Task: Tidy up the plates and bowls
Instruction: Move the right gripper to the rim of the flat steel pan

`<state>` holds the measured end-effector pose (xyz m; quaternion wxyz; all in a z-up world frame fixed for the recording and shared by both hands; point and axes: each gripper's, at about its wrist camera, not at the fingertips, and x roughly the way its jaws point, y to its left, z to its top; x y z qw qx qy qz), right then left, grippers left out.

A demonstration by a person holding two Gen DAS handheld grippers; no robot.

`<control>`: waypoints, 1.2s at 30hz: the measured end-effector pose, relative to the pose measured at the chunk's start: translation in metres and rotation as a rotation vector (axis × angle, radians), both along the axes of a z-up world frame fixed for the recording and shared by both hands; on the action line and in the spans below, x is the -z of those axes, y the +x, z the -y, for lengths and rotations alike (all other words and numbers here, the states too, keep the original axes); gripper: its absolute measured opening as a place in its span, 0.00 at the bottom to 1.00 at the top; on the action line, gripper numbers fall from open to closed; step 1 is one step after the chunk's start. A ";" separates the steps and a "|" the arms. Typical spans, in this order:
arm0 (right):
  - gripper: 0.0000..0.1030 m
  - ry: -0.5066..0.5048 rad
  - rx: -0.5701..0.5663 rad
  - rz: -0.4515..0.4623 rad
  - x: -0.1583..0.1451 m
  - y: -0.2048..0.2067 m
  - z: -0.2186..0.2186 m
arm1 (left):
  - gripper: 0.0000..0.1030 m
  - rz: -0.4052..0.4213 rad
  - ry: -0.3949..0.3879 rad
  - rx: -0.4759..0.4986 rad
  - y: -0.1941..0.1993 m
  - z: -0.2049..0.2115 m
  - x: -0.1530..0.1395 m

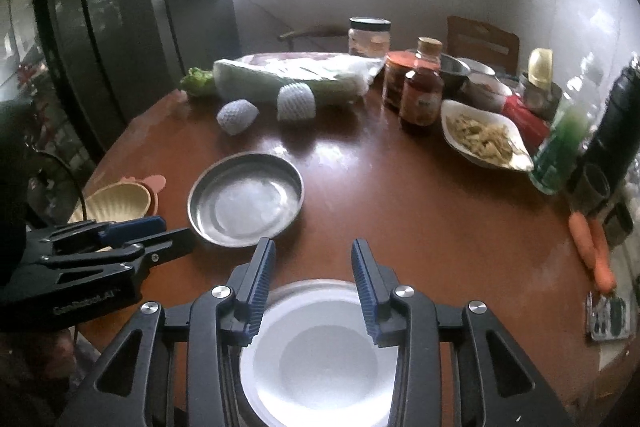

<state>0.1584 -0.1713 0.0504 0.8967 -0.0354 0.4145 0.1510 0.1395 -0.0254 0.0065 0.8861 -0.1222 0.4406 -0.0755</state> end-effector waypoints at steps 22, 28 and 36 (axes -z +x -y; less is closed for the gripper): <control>0.45 0.035 0.002 -0.097 0.019 0.068 -0.029 | 0.42 -0.063 0.018 -0.049 0.046 -0.033 0.008; 0.45 0.025 -0.007 -0.137 0.033 0.081 -0.038 | 0.42 -0.093 0.019 -0.043 0.059 -0.035 0.017; 0.45 -0.006 0.014 -0.207 0.057 0.099 -0.041 | 0.42 -0.124 0.040 -0.055 0.072 -0.037 0.030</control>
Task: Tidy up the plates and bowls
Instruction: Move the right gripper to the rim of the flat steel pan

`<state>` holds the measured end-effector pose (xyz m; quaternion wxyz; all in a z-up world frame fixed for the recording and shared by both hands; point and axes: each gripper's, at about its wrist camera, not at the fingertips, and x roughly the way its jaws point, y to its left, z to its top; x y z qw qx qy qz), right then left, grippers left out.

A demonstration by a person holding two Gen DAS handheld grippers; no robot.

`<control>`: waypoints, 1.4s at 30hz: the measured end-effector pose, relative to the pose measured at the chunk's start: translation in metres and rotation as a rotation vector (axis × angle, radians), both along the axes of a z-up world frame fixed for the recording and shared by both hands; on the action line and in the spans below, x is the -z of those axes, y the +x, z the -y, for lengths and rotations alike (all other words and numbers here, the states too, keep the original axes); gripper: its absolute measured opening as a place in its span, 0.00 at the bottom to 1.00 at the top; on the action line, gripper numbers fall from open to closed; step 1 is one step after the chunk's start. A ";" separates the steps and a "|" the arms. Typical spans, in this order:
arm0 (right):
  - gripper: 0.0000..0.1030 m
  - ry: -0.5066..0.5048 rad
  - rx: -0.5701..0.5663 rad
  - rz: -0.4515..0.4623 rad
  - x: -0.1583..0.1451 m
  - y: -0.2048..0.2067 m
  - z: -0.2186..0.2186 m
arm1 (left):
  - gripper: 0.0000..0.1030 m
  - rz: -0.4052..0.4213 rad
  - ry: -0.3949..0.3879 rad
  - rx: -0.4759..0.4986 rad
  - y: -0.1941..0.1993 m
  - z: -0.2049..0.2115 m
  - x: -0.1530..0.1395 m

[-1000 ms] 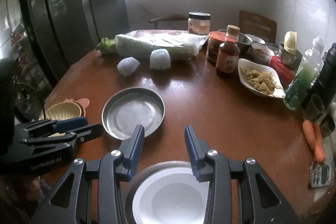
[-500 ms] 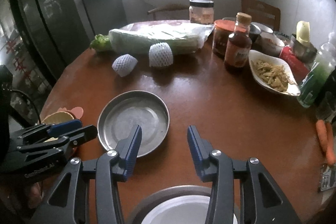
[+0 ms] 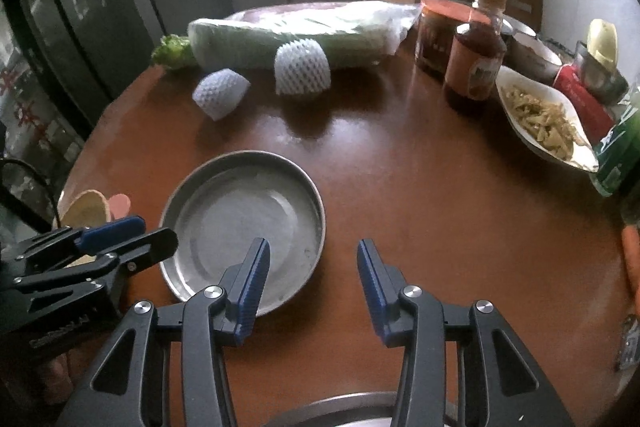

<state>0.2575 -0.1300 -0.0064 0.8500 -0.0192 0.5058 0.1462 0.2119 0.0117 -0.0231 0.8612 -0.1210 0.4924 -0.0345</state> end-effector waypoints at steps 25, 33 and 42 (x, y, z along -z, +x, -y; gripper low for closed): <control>0.46 -0.060 -0.031 -0.114 0.029 0.015 -0.018 | 0.42 -0.089 0.064 -0.010 0.012 0.004 0.019; 0.40 -0.028 -0.065 -0.144 0.033 0.016 -0.022 | 0.41 -0.091 0.038 0.005 0.012 0.005 0.021; 0.40 -0.028 -0.066 -0.087 0.021 0.007 -0.024 | 0.41 -0.027 0.048 -0.004 0.003 0.005 0.005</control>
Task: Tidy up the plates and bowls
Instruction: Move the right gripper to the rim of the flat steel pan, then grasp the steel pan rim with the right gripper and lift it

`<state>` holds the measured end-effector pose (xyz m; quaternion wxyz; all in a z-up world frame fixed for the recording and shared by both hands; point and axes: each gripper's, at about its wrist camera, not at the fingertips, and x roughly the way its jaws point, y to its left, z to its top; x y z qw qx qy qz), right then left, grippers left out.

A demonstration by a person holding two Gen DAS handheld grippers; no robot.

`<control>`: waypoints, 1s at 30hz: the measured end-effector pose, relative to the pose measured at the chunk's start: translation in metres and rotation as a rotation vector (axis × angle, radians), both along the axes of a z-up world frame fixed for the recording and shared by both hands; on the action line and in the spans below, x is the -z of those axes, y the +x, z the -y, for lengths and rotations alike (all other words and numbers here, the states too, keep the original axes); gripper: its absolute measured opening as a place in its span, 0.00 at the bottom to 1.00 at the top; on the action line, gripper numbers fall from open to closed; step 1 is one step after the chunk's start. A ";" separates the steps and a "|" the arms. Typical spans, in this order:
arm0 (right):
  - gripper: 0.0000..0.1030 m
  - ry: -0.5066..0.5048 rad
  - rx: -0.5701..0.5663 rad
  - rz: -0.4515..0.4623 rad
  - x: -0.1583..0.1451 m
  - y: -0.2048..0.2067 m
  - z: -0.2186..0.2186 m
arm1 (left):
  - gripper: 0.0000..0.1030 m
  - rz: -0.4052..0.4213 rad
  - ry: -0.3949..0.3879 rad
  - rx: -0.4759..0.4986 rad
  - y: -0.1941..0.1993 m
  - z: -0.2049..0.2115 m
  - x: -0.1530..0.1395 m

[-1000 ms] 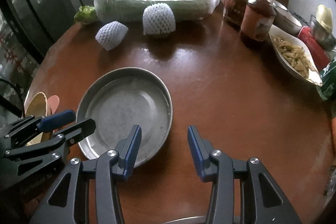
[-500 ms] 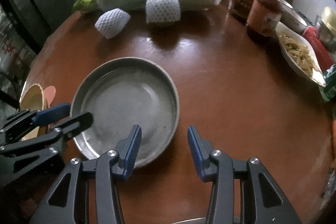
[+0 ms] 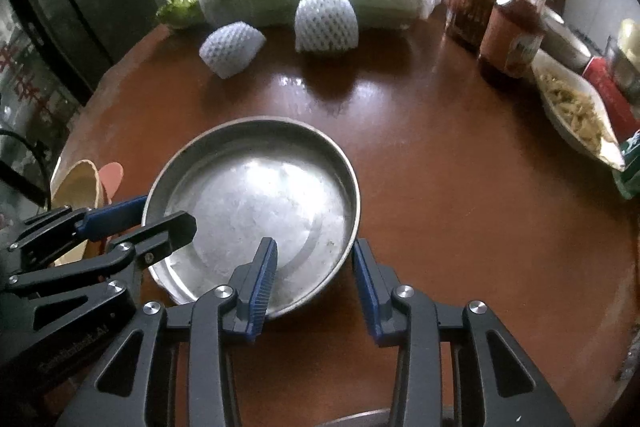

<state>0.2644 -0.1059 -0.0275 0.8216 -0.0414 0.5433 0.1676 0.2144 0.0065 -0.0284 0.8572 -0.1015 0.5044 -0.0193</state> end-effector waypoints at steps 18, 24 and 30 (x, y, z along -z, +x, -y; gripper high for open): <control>0.39 0.055 -0.004 0.134 -0.053 -0.042 0.008 | 0.41 0.120 0.022 -0.001 -0.039 0.006 -0.042; 0.39 0.065 -0.012 0.176 -0.068 -0.058 0.006 | 0.41 0.158 0.027 -0.008 -0.057 0.005 -0.057; 0.40 0.072 -0.031 0.215 -0.083 -0.074 0.002 | 0.41 0.194 0.036 -0.022 -0.075 0.002 -0.071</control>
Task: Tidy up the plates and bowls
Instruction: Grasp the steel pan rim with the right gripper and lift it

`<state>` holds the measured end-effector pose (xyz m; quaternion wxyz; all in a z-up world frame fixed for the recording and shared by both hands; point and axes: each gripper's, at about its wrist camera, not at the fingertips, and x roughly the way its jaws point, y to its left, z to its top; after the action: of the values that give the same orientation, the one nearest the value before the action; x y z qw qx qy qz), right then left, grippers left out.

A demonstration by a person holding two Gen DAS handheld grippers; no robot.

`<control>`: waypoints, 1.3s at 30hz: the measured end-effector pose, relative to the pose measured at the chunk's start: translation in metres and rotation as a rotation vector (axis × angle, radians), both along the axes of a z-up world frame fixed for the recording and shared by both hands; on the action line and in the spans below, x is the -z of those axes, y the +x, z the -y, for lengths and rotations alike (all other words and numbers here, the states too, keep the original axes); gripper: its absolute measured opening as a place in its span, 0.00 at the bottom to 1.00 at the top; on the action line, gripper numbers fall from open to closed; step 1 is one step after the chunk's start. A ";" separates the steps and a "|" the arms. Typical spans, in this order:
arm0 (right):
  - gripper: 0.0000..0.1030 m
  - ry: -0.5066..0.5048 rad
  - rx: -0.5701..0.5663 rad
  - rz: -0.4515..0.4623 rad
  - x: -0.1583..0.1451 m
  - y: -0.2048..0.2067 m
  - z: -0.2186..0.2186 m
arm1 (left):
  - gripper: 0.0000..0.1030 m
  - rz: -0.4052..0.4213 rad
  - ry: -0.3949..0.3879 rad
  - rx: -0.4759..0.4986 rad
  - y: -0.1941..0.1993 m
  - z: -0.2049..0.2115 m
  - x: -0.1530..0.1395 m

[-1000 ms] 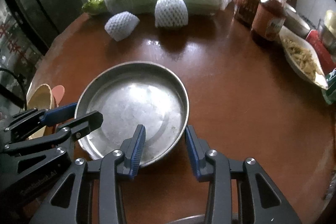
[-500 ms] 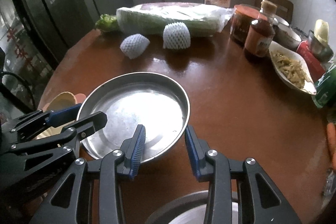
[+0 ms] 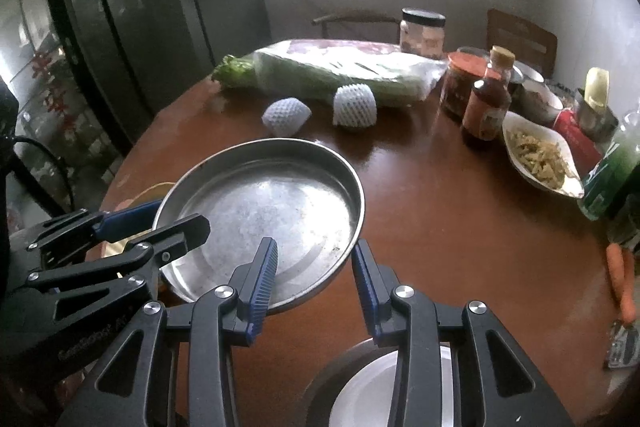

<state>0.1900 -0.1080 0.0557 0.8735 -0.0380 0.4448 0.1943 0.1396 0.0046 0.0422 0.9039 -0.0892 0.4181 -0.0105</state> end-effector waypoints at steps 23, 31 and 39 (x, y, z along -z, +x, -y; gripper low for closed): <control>0.40 -0.007 -0.070 0.077 -0.024 -0.040 -0.038 | 0.41 0.063 -0.007 -0.062 -0.047 -0.037 -0.016; 0.40 -0.014 -0.109 0.069 -0.020 -0.043 -0.068 | 0.41 0.063 -0.017 -0.103 -0.058 -0.064 -0.011; 0.40 -0.021 -0.152 0.051 -0.013 -0.042 -0.098 | 0.41 0.048 -0.028 -0.144 -0.065 -0.093 -0.003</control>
<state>0.1479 -0.0098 0.0684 0.8666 -0.0857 0.4204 0.2546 0.0744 0.0980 0.0448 0.9108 -0.1314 0.3886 0.0468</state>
